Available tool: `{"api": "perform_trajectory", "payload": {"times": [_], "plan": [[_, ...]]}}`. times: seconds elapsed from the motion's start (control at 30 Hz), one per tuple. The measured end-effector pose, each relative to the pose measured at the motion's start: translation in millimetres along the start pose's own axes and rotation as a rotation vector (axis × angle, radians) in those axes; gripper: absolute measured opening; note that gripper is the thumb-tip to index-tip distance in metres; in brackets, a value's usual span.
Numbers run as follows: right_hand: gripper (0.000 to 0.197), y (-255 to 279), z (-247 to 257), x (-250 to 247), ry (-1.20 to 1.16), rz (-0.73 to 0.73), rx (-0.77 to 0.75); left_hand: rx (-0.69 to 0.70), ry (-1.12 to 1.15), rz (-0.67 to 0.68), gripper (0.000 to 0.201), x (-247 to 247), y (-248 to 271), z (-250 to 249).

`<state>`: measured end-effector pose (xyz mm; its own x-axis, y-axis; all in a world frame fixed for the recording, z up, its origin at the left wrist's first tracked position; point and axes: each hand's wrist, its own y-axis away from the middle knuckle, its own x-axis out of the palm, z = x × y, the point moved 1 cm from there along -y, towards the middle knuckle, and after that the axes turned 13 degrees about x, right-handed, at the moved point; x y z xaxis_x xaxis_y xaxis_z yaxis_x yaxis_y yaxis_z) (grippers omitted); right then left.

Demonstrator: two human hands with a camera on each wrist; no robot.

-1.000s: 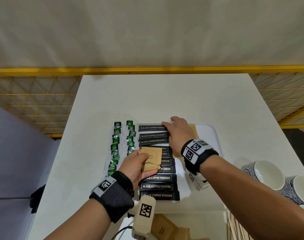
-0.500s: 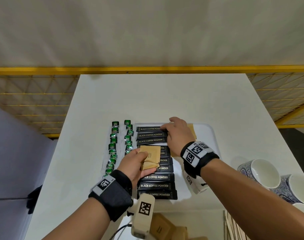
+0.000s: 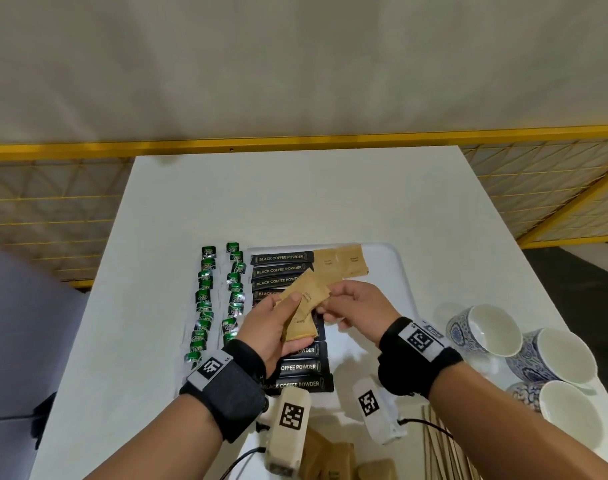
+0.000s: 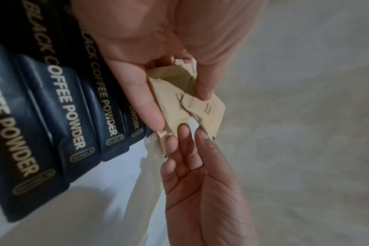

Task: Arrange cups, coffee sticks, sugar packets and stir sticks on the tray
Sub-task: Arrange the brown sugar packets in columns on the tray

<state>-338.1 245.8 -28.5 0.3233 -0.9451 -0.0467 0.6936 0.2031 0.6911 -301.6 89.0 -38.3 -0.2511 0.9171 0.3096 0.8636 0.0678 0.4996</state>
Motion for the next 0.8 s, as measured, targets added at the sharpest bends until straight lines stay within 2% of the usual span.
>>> {"api": "perform_trajectory", "payload": {"times": [0.17,0.27,0.37,0.47,0.57,0.63,0.73,0.8], "plan": [[0.027,8,1,-4,-0.103,-0.091,-0.014,0.006,-0.078,0.024,0.013,5,3,3],[0.013,11,3,-6,-0.111,-0.076,-0.024,0.012,-0.087,0.024,0.016,8,5,4],[0.027,12,0,-3,-0.006,-0.019,-0.017,0.003,-0.032,0.023,0.019,10,7,4],[0.023,10,-2,-4,-0.107,-0.028,-0.009,-0.003,-0.029,0.044,0.026,11,8,3],[0.028,10,-1,-6,-0.197,-0.061,-0.045,-0.008,-0.024,0.046,0.024,11,8,2],[0.029,12,-2,-6,-0.143,-0.075,-0.099,-0.013,-0.025,0.038,0.021,10,8,0],[0.017,15,-4,-6,-0.004,-0.053,-0.187,-0.014,-0.040,0.041,0.019,9,8,-1],[0.027,17,-5,-9,0.157,-0.064,-0.258,-0.024,-0.063,0.042,0.021,9,7,-1]]}}
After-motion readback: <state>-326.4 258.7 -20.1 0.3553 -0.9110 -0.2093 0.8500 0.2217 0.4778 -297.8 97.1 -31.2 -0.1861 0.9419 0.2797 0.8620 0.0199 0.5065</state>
